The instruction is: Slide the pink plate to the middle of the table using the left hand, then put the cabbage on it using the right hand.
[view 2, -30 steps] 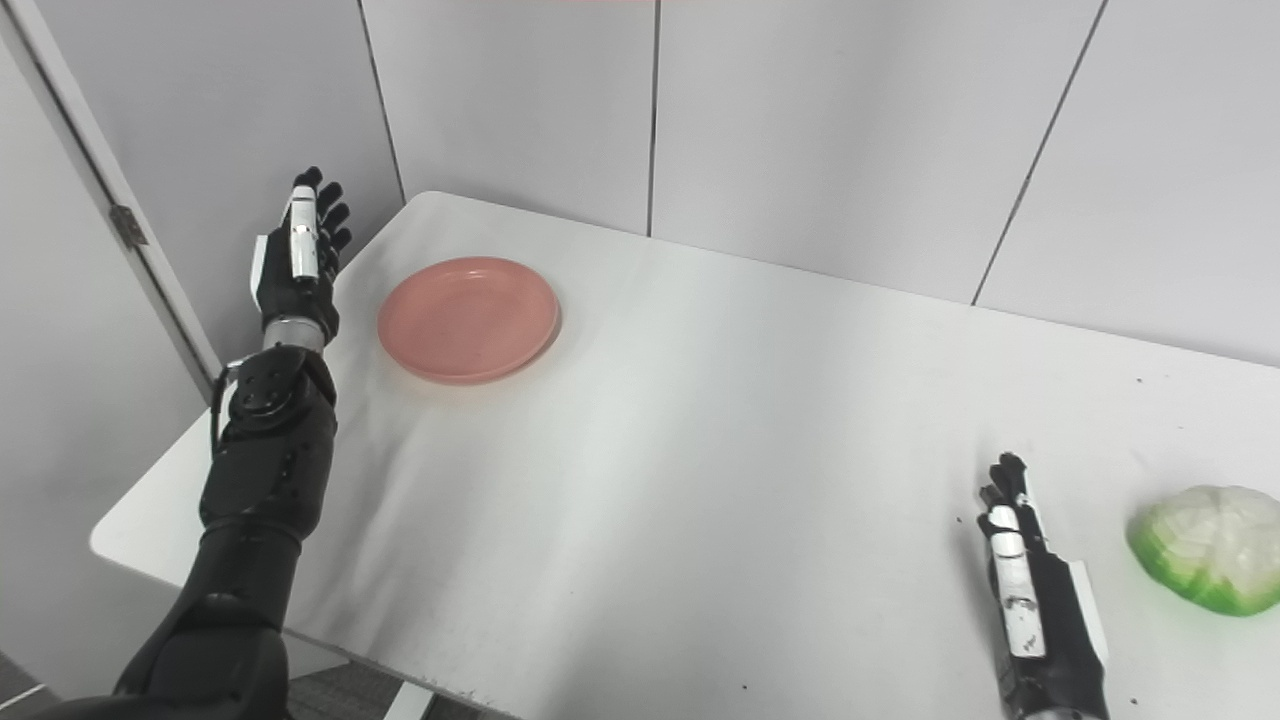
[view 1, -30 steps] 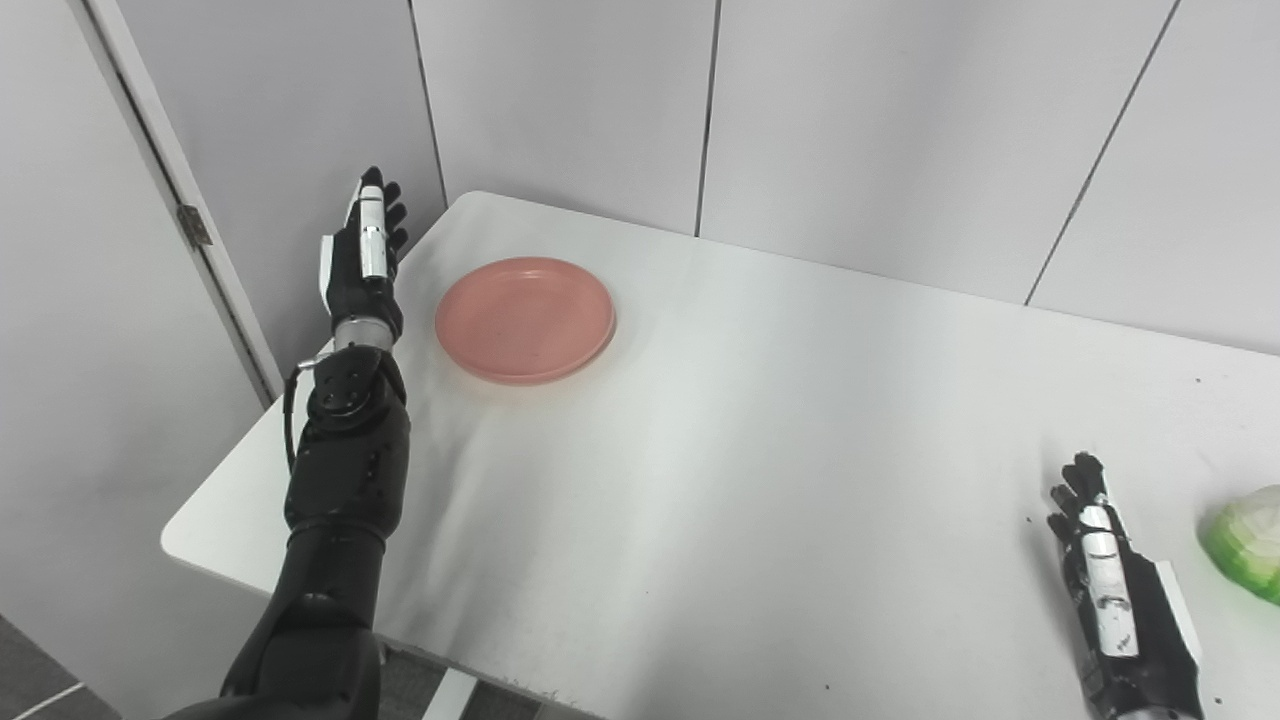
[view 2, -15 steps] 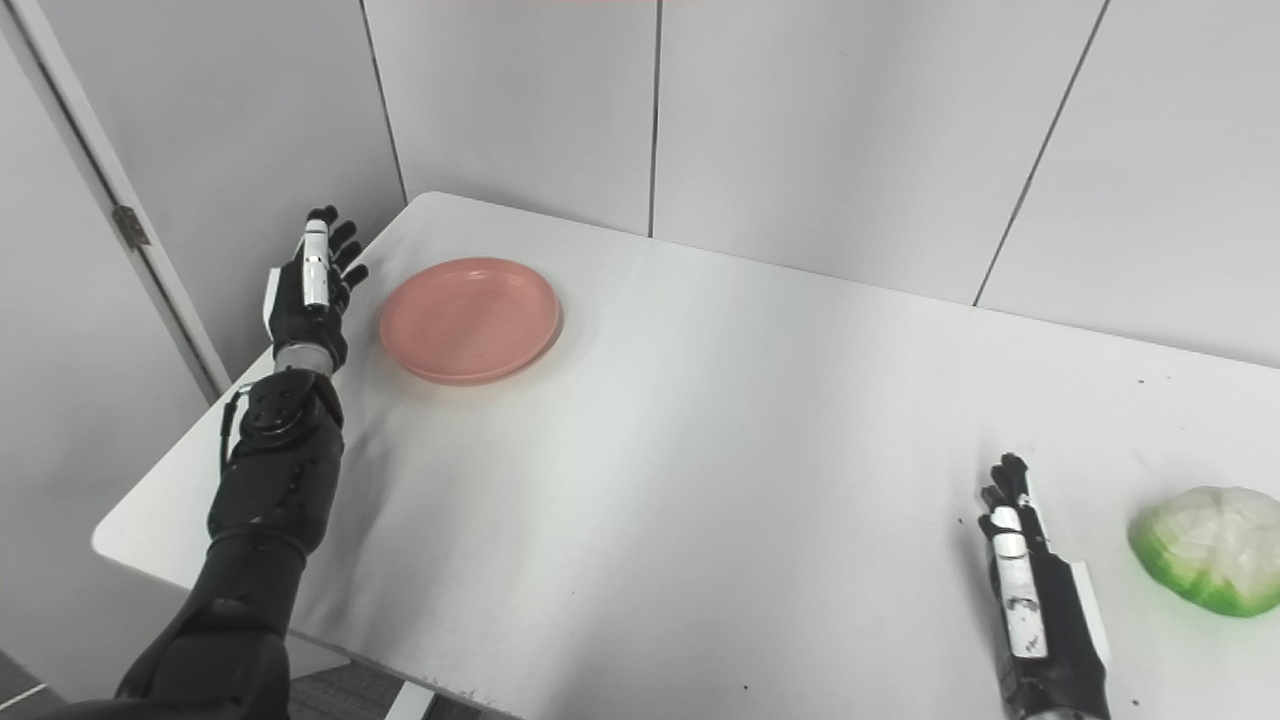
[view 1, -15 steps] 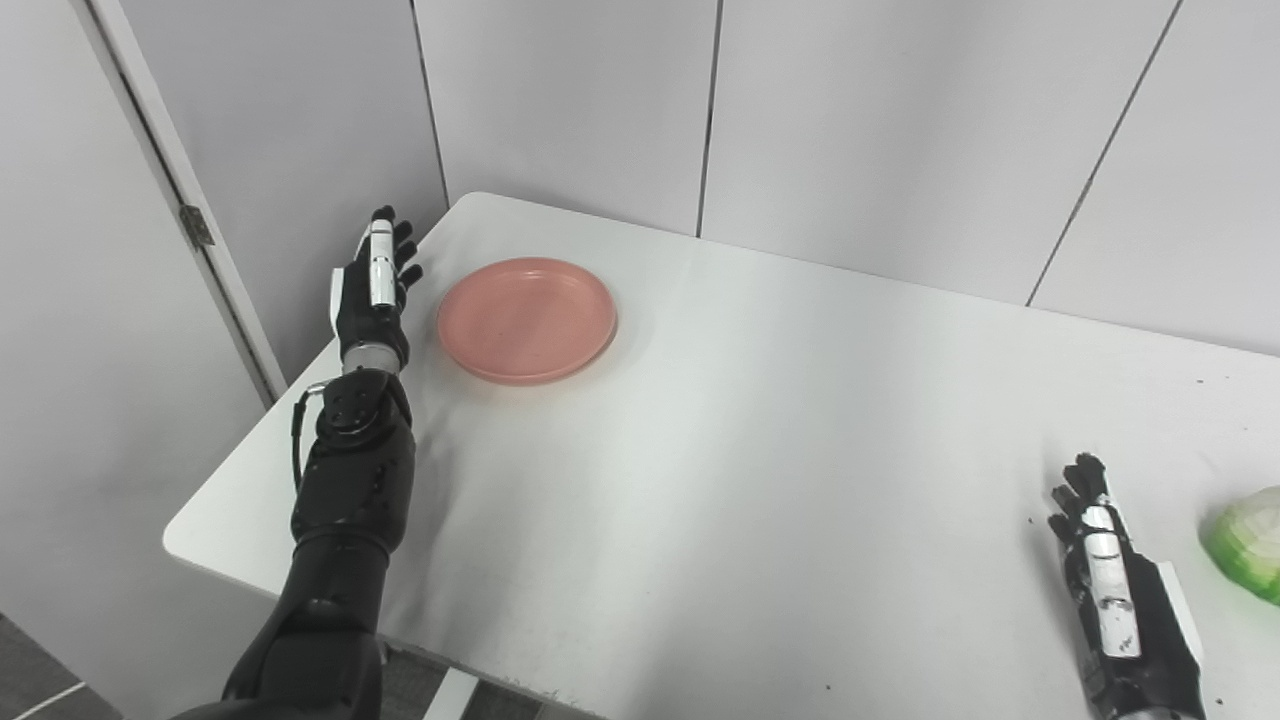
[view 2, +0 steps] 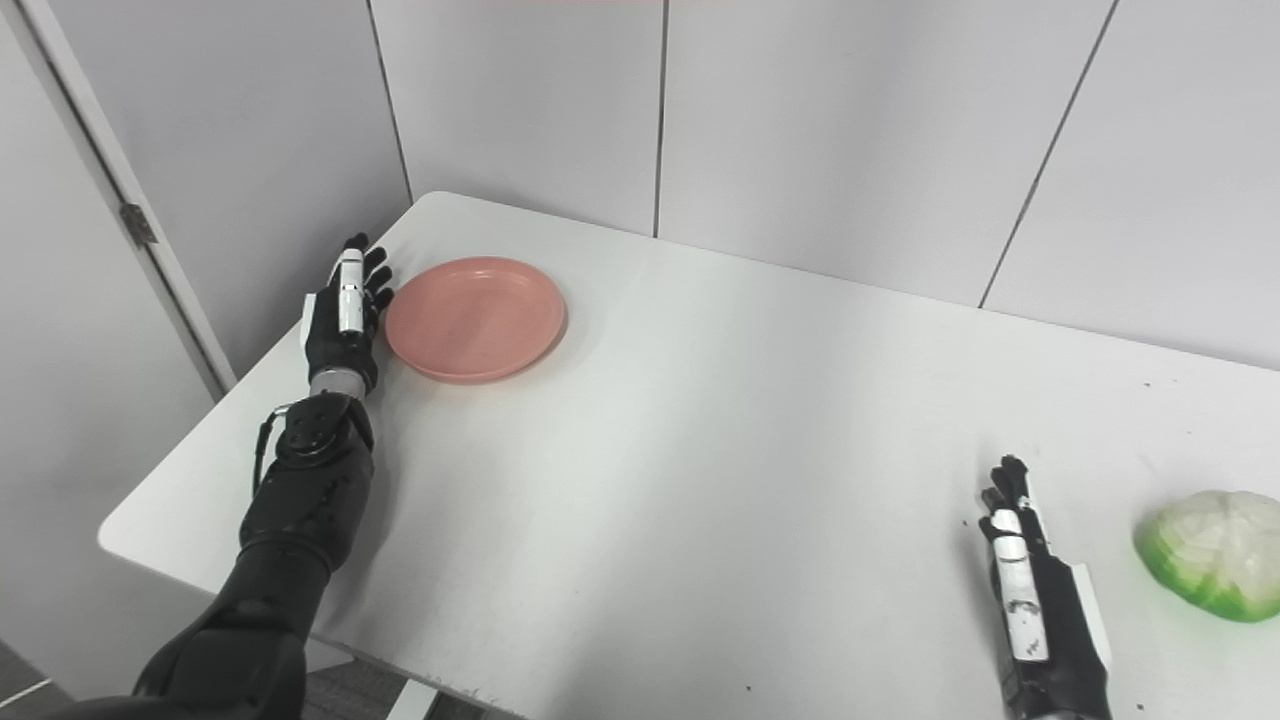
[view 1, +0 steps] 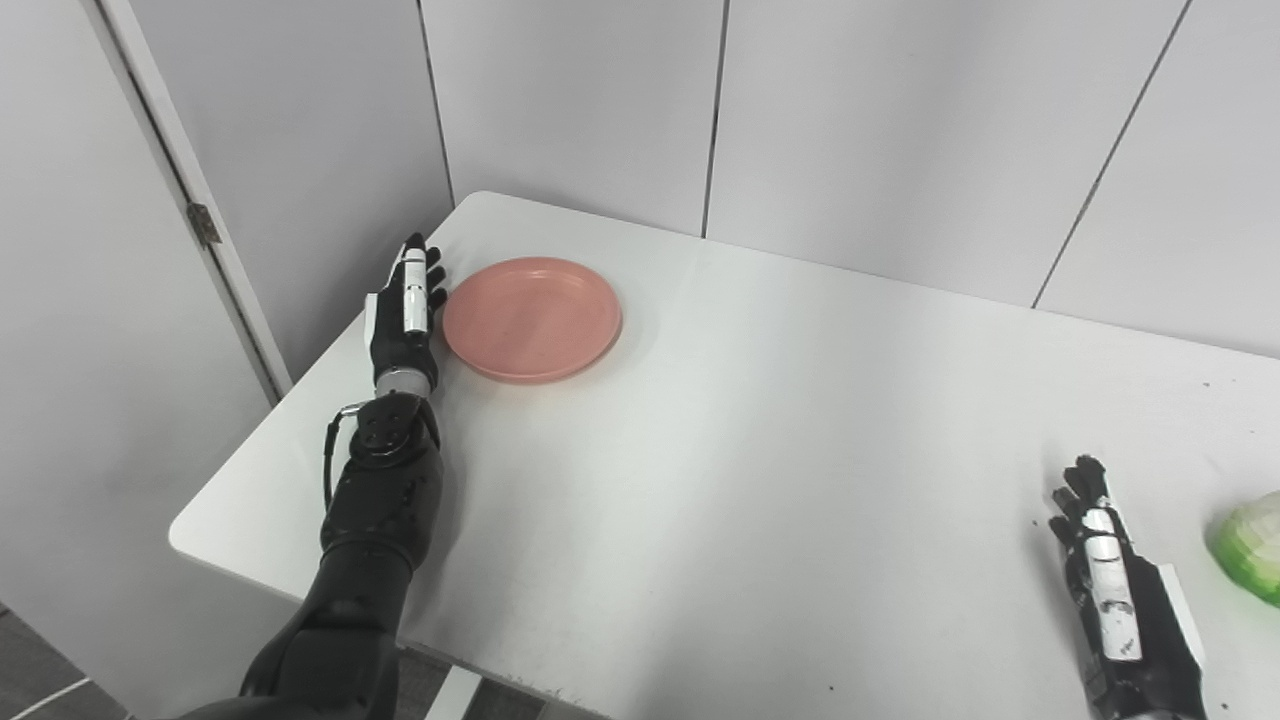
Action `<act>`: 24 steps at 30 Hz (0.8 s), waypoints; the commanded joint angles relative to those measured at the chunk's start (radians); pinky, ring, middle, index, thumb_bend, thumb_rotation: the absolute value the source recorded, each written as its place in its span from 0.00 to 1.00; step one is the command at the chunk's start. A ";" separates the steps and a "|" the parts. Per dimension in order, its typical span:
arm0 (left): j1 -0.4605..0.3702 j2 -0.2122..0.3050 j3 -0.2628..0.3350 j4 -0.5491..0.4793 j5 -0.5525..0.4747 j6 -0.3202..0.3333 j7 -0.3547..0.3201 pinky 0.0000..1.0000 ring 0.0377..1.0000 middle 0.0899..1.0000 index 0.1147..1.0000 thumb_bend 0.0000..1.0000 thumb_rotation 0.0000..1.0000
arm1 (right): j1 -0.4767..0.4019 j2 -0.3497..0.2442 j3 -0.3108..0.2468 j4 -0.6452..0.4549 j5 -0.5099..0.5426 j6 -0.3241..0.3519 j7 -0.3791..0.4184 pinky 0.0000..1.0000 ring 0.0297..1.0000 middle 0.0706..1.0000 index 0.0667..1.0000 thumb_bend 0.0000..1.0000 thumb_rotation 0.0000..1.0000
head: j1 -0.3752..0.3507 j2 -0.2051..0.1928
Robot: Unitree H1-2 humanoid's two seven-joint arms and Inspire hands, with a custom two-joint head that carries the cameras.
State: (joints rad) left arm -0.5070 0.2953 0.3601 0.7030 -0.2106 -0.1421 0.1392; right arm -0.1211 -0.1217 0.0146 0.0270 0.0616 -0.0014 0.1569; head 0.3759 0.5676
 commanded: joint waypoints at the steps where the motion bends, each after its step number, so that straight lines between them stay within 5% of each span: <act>1: -0.039 -0.008 -0.021 0.011 -0.008 -0.007 -0.035 0.93 0.92 0.91 0.89 0.42 1.00 | -0.002 0.006 0.001 -0.007 0.000 -0.005 -0.005 1.00 1.00 1.00 1.00 0.31 1.00 | -0.004 0.003; 6: -0.041 -0.036 -0.038 0.037 -0.022 -0.029 -0.052 0.91 0.91 0.90 0.89 0.40 1.00 | 0.000 0.006 0.004 -0.009 -0.008 -0.005 -0.006 1.00 1.00 1.00 1.00 0.33 1.00 | -0.012 0.008; 24: 0.015 -0.114 -0.162 -0.112 0.012 0.100 -0.108 0.91 0.90 0.89 0.89 0.41 1.00 | -0.001 0.021 0.007 -0.010 -0.001 0.015 -0.007 1.00 1.00 1.00 1.00 0.36 1.00 | -0.069 0.037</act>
State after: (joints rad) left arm -0.4883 0.1947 0.2175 0.6028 -0.2048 -0.0858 0.0532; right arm -0.1212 -0.1116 0.0174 0.0256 0.0562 0.0044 0.1555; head 0.3069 0.6059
